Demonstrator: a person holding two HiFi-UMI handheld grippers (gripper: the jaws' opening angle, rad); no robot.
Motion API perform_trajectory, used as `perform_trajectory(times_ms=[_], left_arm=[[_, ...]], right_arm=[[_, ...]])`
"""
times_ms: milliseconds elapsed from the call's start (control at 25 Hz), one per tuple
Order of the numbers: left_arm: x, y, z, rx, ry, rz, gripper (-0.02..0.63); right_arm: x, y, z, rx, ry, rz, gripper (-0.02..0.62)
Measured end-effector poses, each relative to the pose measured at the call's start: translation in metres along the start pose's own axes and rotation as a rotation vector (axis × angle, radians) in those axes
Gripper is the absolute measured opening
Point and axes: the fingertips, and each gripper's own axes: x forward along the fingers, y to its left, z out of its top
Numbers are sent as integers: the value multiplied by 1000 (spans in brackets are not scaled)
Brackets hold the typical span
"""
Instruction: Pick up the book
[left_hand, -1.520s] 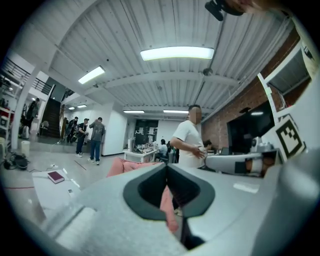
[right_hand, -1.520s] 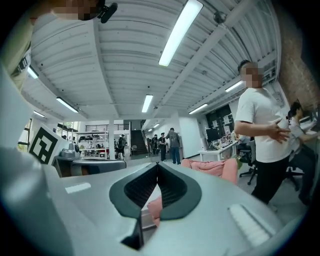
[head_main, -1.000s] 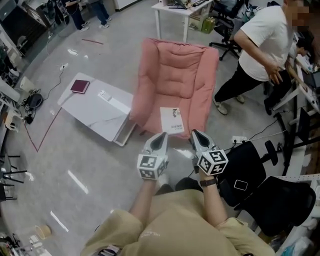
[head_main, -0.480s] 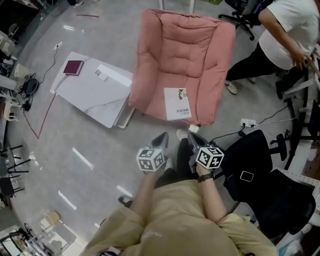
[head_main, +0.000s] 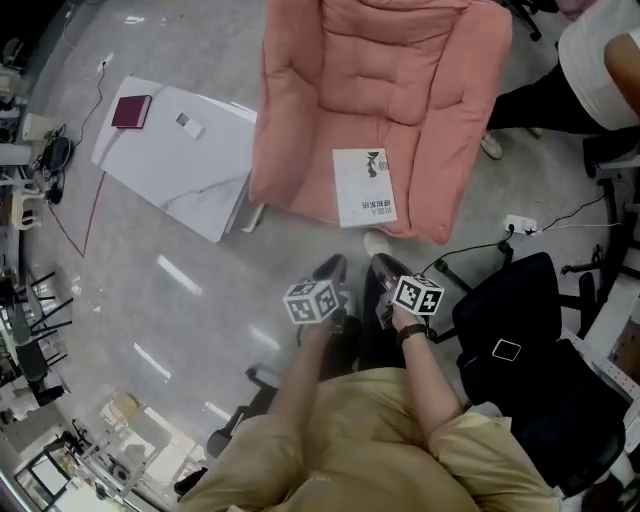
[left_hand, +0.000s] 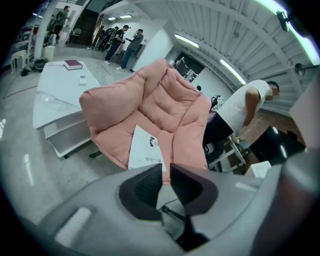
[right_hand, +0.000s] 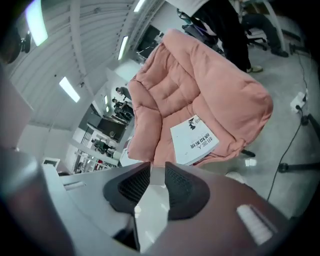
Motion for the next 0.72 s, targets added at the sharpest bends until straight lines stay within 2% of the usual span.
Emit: perform_trajectory(times_ms=[80,200,400,600,720], left_arm=[[17,12,-7,-35,20,14,54],[41,31,-19,-104,43,19,82],[77,63,-32,-226,49,-9,172],[110,87,-38,-363,48,-53,272],[125,102,-44,-438,49,-64,307]], right_arm=[[14,-16,3,103,-29,11,124],[31,-41,8,247,-89,34,134],[60,-82,6,427,-136,64,208],[85,-112,-3,492,-107,62,213],[100,-120,-8,528,-109,84,213]])
